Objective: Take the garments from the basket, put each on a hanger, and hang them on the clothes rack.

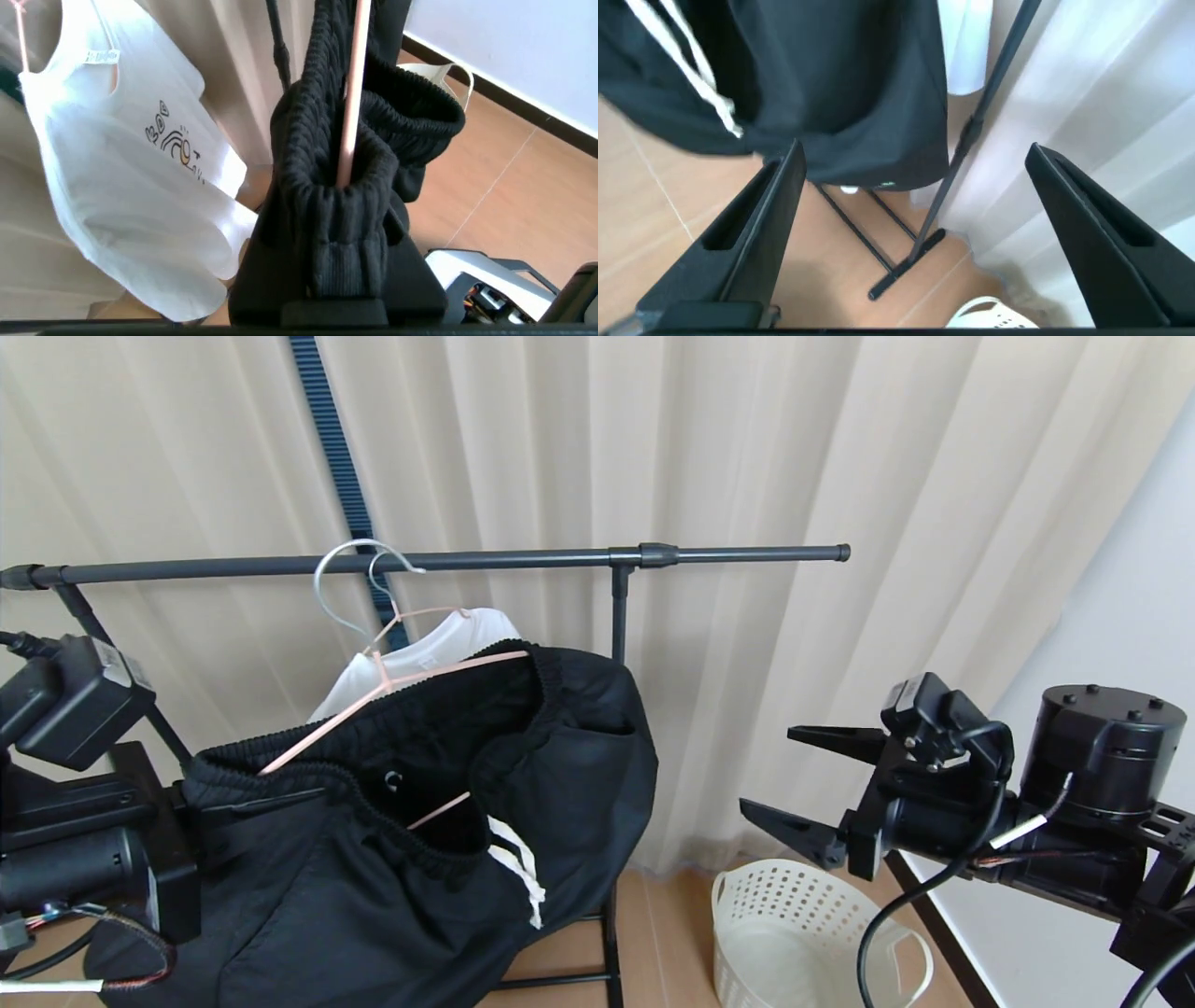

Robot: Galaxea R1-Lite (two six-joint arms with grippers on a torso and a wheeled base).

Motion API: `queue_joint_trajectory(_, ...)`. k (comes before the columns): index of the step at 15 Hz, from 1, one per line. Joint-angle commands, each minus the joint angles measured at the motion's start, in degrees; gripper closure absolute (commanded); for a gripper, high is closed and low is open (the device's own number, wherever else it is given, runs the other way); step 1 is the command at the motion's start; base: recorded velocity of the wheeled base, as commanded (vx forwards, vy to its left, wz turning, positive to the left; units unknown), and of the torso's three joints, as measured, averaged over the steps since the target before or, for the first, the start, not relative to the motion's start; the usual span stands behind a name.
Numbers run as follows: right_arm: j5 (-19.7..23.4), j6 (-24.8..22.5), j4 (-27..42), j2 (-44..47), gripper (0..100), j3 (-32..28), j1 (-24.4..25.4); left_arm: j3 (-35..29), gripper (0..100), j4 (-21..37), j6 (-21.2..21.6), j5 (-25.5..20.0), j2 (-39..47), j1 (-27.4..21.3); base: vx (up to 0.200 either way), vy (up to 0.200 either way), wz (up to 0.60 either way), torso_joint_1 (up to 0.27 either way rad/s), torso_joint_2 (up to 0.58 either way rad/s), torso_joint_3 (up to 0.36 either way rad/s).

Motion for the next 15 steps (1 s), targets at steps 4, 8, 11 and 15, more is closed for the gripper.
queue_joint_trajectory(4, -9.6, 7.4, 2.0, -1.9, 0, -5.5, 6.0, 3.4, 100, 0.1, -0.2, 0.0, -4.6, 2.6, 0.000, 0.000, 0.00, 0.000, 0.00, 0.000)
queue_joint_trajectory(8, -17.0, 8.1, 5.5, -1.4, 0, -9.4, 7.4, 3.7, 100, 0.1, -3.3, 0.2, -4.7, 3.1, 0.000, 0.000, 0.00, 0.000, 0.00, 0.000)
queue_joint_trajectory(11, -17.0, 8.1, 5.5, -1.2, 0, -9.4, 7.3, 3.2, 100, 0.0, -4.9, 0.2, -2.8, 3.1, 0.000, 0.000, 0.00, 0.000, 0.00, 0.000)
queue_joint_trajectory(15, -17.1, 8.1, 5.5, -1.1, 0, -9.5, 7.3, 0.6, 100, 0.1, -6.4, 1.3, 1.5, 3.8, 0.000, 0.000, 0.00, 0.000, 0.00, 0.000)
